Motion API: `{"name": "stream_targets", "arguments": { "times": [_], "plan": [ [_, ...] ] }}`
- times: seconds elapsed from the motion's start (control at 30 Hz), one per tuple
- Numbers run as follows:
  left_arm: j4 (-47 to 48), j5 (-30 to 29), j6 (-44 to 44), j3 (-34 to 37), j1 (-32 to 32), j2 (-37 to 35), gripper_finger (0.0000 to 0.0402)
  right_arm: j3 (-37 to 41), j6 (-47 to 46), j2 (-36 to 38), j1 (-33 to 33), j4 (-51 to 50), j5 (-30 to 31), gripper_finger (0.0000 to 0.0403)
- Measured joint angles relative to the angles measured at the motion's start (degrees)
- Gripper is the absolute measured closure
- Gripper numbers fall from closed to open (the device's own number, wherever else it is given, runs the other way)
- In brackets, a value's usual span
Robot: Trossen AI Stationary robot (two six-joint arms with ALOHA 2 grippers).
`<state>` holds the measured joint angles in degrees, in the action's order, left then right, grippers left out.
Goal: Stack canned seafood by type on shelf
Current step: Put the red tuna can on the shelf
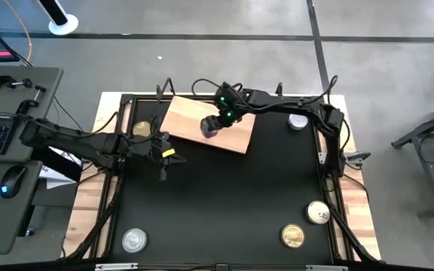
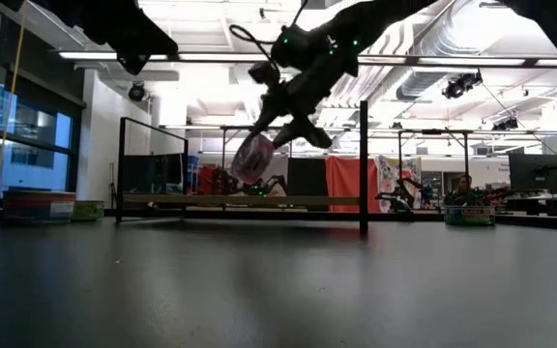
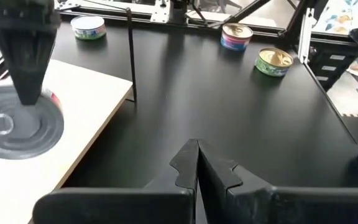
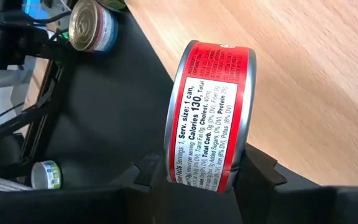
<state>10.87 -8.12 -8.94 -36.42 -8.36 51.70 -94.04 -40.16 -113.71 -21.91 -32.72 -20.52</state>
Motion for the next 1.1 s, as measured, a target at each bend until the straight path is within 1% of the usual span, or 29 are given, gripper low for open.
{"name": "stream_targets", "arguments": {
  "times": [0.2, 0.37, 0.43, 0.57, 0.77, 1.1],
  "plan": [
    [-0.02, -0.02, -1.5, 0.0, 0.0, 0.0, 0.0401, 0.05, -1.41, 0.02, 0.02, -1.01, 0.96, 0.0286],
    [0.02, -0.02, -1.51, 0.0, 0.0, 0.02, 0.0401, 0.05, -1.44, 0.02, 0.04, -3.97, 5.49, 0.0241],
    [0.07, -0.02, -1.52, 0.0, 0.0, 0.02, 0.0402, 0.05, -1.41, 0.02, 0.04, -5.39, 7.09, 0.0233],
    [0.54, -0.02, -1.52, 0.0, 0.0, 0.02, 0.0402, 0.05, -1.34, 0.13, 0.02, -7.37, 8.41, 0.0229],
    [2.88, 0.0, -1.58, 0.0, 0.0, 0.02, 0.0401, 0.03, -0.33, 0.11, 0.03, -7.41, 9.61, 0.0227],
    [4.61, 0.0, -2.48, 0.0, 0.0, 0.02, 0.0401, 0.03, 1.6, 0.77, -1.97, -9.89, 11.68, 0.0225]
  ]
}}
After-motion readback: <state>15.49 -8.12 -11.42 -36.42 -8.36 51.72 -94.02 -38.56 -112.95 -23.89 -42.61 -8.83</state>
